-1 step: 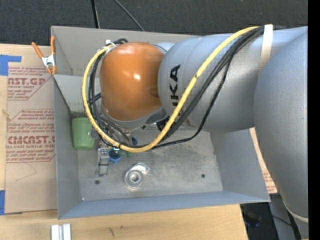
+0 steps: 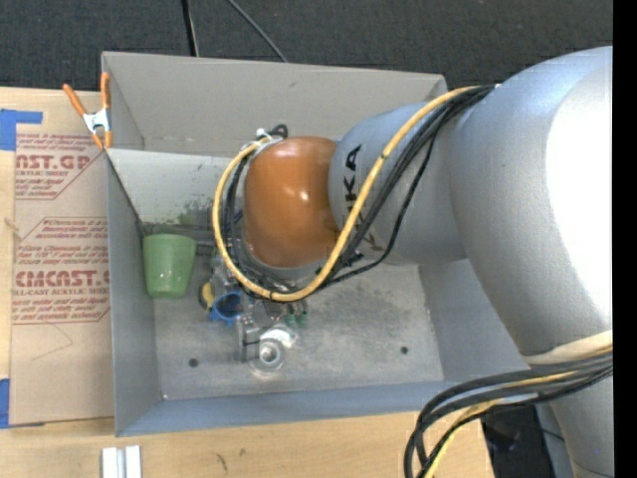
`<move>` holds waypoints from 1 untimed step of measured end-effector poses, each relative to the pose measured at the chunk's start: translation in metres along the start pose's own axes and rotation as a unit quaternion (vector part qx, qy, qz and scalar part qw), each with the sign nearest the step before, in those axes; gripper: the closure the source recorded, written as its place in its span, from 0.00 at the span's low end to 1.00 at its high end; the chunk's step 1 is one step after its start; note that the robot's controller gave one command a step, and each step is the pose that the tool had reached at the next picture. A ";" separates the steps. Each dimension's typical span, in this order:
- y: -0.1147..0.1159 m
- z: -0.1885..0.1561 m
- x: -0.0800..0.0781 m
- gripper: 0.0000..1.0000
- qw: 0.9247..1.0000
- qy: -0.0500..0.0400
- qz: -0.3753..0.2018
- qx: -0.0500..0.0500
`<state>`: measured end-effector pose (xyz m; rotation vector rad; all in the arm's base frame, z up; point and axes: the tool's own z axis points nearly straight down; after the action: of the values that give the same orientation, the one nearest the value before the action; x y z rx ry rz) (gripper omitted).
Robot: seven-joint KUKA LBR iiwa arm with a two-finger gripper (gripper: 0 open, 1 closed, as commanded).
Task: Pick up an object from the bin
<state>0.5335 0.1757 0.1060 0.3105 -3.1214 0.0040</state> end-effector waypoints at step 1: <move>-0.060 0.036 -0.026 0.00 1.000 -0.003 0.001 -0.002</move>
Offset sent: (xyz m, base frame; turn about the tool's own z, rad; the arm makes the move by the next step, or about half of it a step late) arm 0.0358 -0.0518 -0.0360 -0.0041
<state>0.5706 0.1224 0.0698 0.3093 -3.1274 -0.0030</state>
